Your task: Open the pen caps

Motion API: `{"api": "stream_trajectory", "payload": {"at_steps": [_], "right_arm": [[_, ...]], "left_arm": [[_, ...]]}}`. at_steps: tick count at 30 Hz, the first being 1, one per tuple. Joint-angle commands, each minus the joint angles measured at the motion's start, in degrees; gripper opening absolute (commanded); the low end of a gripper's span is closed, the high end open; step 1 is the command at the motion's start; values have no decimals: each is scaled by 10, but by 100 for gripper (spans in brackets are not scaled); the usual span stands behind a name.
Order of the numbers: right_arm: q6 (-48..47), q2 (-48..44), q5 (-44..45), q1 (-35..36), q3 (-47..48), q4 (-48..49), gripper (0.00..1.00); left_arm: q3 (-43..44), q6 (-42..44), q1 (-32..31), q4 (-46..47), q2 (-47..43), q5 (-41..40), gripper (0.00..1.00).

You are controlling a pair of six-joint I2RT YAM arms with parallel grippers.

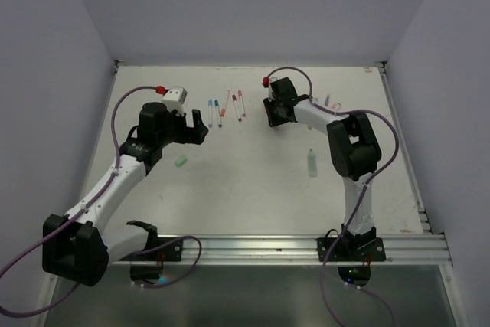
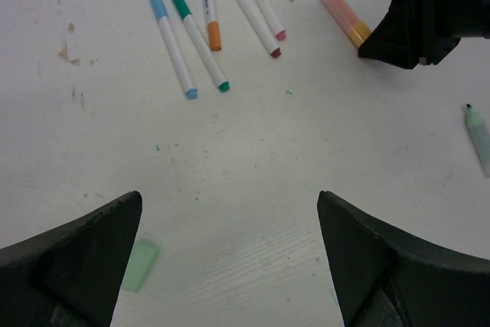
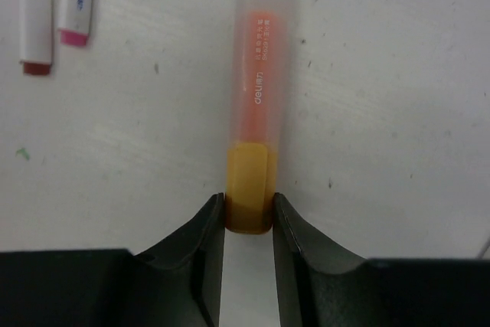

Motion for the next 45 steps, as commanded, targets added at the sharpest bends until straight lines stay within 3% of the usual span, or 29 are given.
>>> {"api": "stream_trajectory", "payload": {"at_steps": [1,8,18,22,27,36,45], "right_arm": [[-41,-118,-66,3,-54,-5,0],[-179,-251,-309,25,-79,-135,0],[-314,-344,-396,54,-99,-188,0],[-357,-407,-395,57,-134,-140,0],[-399,-439,-377,66,-169,-80,0],[-438,-430,-317,97,-171,-65,0],[-437,-426,-317,106,-175,-21,0]], "left_arm": [[-1,8,-6,60,-15,80,100],[68,-32,-13,38,26,132,100],[227,-5,-12,-85,90,208,96],[261,4,-12,-158,131,317,88],[242,-53,-12,-155,147,399,83],[223,-158,-12,-67,134,439,78],[206,-150,-13,-83,142,439,61]]}}
